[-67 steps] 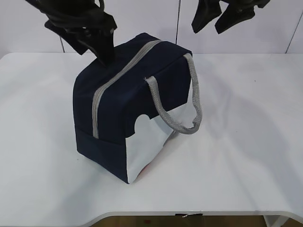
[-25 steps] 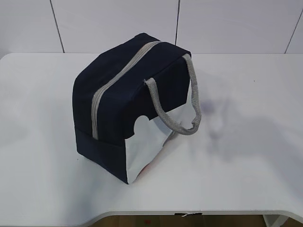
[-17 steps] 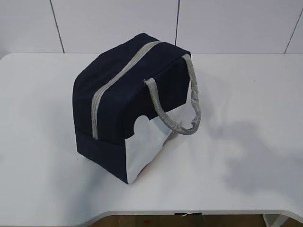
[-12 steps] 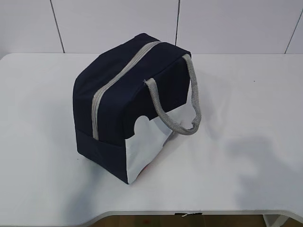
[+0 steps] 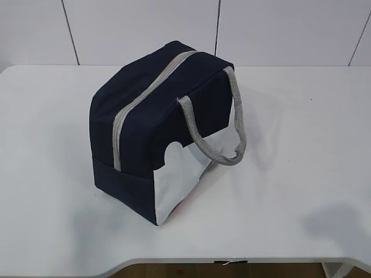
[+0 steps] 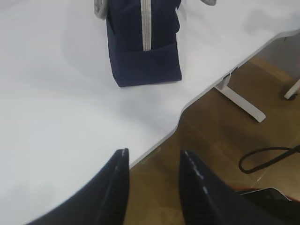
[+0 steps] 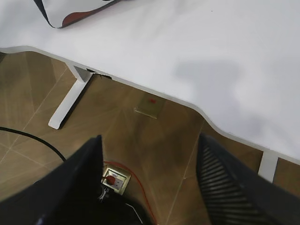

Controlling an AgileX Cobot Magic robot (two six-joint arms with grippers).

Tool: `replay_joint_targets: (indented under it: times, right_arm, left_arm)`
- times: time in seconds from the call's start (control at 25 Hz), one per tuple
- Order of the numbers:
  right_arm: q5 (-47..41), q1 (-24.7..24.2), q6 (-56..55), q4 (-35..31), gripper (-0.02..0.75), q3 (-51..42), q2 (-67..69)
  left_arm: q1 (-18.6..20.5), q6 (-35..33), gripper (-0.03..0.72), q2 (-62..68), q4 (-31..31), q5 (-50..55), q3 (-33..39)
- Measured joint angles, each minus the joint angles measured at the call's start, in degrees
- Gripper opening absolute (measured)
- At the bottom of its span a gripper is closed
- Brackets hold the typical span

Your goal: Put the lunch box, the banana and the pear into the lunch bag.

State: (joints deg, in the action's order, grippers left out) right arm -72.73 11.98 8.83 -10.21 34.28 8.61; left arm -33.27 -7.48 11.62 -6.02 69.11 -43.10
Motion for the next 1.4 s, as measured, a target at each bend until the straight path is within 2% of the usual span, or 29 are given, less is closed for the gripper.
replay_joint_targets:
  times: [0.2, 0.36, 0.68, 1.0, 1.4]
  right_arm:
    - [-0.1, 0.0, 0.6, 0.1, 0.501, -2.4, -6.2]
    - [-0.1, 0.0, 0.6, 3.0, 0.501, -3.1, -9.5]
    - [-0.1, 0.0, 0.7, 4.4, 0.501, -3.4, -9.5]
    - [0.0, 0.0, 0.7, 4.5, 0.501, -3.9, -9.5]
    - [6.1, 0.0, 0.7, 4.5, 0.501, -6.2, -9.5]
  left_arm:
    - [0.0, -0.5, 0.256, -5.9, -0.3, -1.2, 4.5]
    - [0.0, -3.2, 0.246, -10.6, -1.6, -3.2, 7.6]
    - [0.0, -4.8, 0.244, -11.0, -2.5, -3.6, 12.4]
    - [0.0, -5.3, 0.243, -11.0, -3.0, -4.7, 12.8]
    - [0.0, -5.3, 0.242, -11.0, -3.0, -4.8, 12.8]
